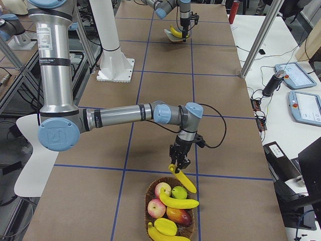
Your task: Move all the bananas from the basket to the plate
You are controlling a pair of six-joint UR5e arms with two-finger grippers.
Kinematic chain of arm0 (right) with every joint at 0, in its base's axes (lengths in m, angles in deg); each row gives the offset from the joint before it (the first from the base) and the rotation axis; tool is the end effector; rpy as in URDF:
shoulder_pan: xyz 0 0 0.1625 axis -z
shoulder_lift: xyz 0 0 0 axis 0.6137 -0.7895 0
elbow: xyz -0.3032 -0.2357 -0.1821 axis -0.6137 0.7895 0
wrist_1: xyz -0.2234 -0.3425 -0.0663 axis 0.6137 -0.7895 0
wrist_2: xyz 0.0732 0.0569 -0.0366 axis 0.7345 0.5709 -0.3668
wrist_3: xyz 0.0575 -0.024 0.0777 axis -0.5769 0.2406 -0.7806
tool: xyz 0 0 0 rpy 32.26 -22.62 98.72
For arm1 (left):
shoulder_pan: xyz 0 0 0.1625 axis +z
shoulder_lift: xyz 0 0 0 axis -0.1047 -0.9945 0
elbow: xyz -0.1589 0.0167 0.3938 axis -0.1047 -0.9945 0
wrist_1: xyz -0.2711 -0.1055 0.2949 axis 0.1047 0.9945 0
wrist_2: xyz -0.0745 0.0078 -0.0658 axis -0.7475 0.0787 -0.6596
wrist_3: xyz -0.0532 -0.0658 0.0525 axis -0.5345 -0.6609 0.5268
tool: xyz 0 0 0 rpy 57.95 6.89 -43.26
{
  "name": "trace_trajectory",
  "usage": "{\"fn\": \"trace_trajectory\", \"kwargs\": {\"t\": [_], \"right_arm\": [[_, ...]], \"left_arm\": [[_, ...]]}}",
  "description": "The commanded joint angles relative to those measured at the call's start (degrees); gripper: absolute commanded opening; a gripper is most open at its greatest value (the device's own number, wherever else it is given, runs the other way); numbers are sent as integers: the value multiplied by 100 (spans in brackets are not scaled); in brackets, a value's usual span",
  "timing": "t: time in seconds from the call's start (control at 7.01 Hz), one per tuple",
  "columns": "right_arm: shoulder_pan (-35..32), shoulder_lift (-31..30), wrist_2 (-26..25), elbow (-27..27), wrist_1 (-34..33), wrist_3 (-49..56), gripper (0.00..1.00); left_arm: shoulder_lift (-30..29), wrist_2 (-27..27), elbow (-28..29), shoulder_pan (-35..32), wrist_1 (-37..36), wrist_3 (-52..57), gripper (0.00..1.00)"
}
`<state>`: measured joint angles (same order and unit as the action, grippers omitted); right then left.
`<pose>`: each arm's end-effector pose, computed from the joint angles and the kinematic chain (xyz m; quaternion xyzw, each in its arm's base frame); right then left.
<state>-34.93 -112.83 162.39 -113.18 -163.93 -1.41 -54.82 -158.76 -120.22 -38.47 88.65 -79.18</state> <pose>-0.0446 -0.5052 0.6230 -0.0470 -0.1324 -0.2662 0.9536 0.3974 -0.5198 0.2484 0.0990 0.3920 0.0547 0.9130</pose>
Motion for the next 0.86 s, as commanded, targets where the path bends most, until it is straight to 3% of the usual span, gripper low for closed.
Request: {"fn": "trace_trajectory", "kwargs": {"t": [0.0, 0.43, 0.71], "right_arm": [[-113, 193, 30, -353, -221, -8, 0], [-367, 334, 64, -598, -257, -113, 0], [-482, 710, 633, -714, -248, -750, 0]], "left_arm": [[56, 0, 113, 1, 163, -5, 100], [65, -9, 404, 1, 622, -84, 100], [56, -9, 404, 1, 622, -111, 100]]}}
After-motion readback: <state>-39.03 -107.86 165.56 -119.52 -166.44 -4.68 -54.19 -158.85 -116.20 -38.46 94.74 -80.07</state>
